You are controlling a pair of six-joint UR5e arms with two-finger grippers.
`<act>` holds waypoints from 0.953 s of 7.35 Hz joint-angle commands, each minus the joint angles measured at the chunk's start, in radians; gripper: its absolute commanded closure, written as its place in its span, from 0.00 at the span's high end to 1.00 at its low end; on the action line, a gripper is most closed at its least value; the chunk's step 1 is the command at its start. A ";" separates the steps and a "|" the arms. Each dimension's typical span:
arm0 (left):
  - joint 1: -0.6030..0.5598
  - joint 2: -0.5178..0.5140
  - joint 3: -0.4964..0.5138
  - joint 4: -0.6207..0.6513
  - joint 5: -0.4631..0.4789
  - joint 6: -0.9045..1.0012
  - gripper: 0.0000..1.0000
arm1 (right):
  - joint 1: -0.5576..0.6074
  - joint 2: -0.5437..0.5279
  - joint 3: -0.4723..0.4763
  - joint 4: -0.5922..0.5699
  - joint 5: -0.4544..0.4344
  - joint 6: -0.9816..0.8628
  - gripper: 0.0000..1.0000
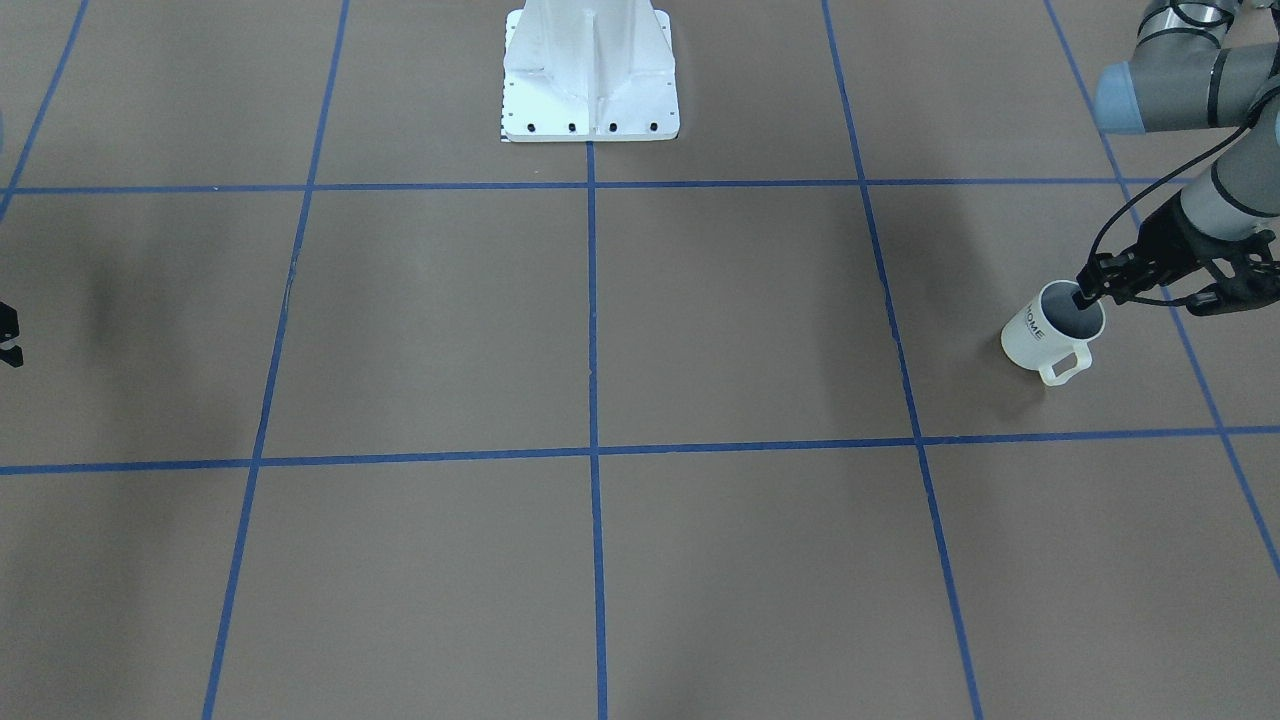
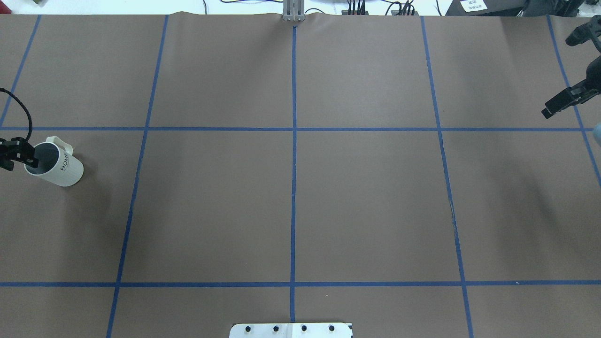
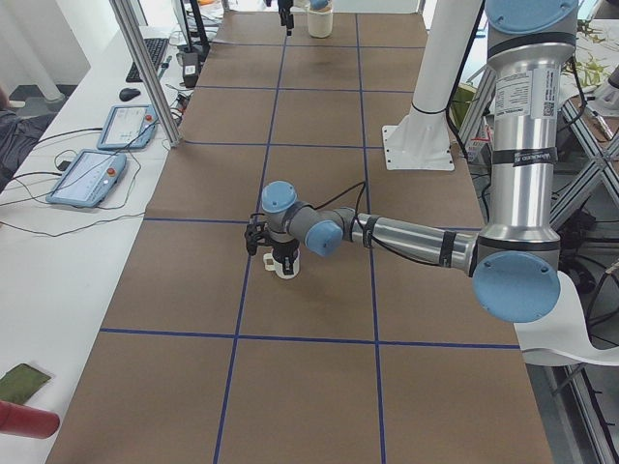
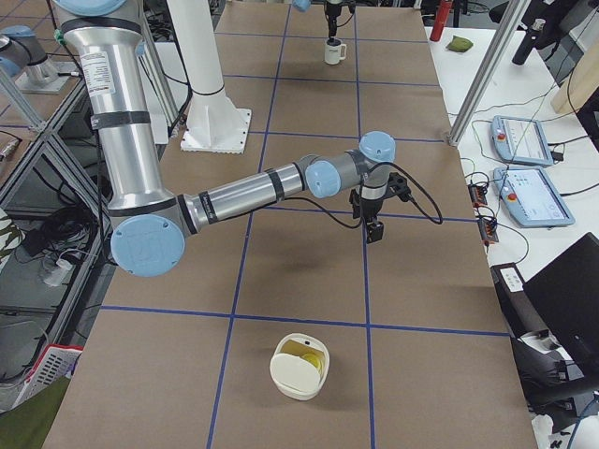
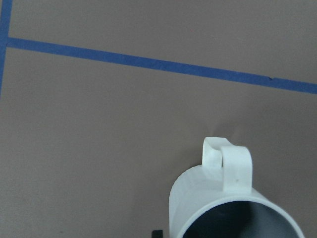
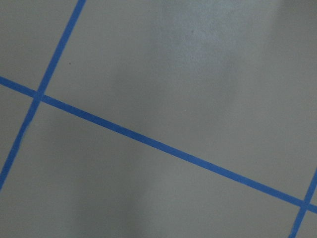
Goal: Left arm hands cup to right arm to dump lemon
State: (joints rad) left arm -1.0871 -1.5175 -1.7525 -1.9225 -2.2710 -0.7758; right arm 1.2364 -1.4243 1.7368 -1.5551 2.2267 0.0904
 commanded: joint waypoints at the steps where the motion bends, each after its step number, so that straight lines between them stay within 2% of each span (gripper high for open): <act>1: -0.010 0.010 -0.068 -0.001 -0.047 0.013 1.00 | 0.000 -0.033 -0.008 0.003 -0.001 -0.006 1.00; 3: -0.077 0.007 -0.070 0.048 -0.059 0.183 1.00 | 0.059 -0.036 -0.008 -0.006 0.010 -0.006 1.00; 4: -0.159 -0.007 -0.074 0.171 -0.056 0.360 1.00 | 0.098 -0.042 -0.010 -0.013 0.025 -0.006 1.00; 5: -0.225 -0.015 -0.055 0.221 -0.048 0.547 1.00 | 0.153 -0.063 -0.010 -0.011 0.080 -0.009 1.00; 7: -0.348 -0.030 0.055 0.238 -0.050 0.700 1.00 | 0.245 -0.129 -0.008 0.001 0.171 -0.076 1.00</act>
State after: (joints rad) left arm -1.3564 -1.5370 -1.7573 -1.7031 -2.3208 -0.1847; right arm 1.4235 -1.5131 1.7282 -1.5600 2.3450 0.0633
